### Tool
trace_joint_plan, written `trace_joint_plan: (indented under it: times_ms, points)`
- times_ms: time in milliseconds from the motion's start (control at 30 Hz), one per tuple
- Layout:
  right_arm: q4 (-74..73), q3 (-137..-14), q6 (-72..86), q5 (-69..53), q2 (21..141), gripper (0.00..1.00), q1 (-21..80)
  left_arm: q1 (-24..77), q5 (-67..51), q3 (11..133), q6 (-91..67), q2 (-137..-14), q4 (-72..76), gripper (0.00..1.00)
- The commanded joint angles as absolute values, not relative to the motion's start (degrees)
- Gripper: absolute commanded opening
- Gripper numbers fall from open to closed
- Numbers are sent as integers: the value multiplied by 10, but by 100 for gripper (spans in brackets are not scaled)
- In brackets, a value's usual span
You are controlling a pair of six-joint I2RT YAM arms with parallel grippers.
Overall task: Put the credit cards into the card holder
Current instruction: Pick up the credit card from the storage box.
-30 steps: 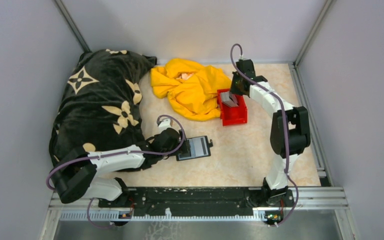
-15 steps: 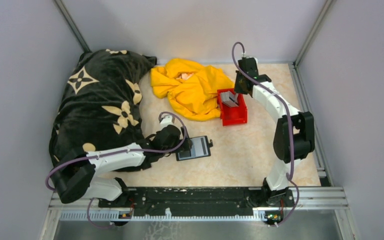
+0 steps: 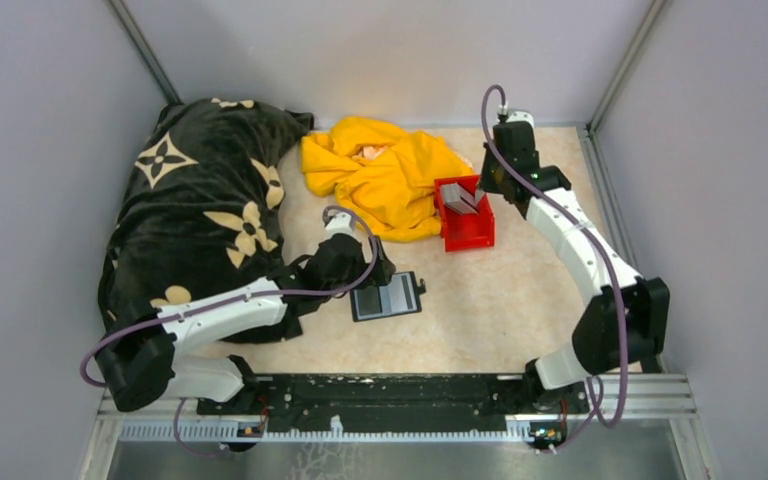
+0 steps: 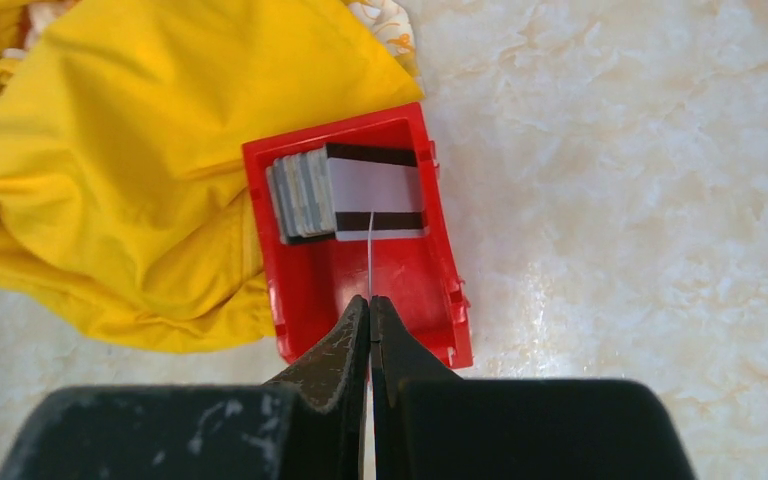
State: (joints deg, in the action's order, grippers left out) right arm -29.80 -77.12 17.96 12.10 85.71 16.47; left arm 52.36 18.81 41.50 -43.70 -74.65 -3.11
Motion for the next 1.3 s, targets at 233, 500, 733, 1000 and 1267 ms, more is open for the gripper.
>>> trace_joint_plan:
  times_ms: [233, 500, 733, 1000, 1267]
  points:
    - [-327, -664, 187, -59, 649, 0, 222, 511, 45, 414, -266, -656, 62, 97]
    - [-310, -569, 210, -208, 553, 0, 289, 502, -70, 405, -212, -626, 101, 96]
    - [-260, -504, 256, -290, 521, 0, 324, 498, -166, 411, -185, -643, 99, 96]
    - [-207, -470, 288, -365, 518, 0, 324, 488, -228, 396, -174, -645, 108, 94]
    - [-168, -460, 302, -396, 545, 0, 324, 458, -323, 385, -180, -662, 122, 72]
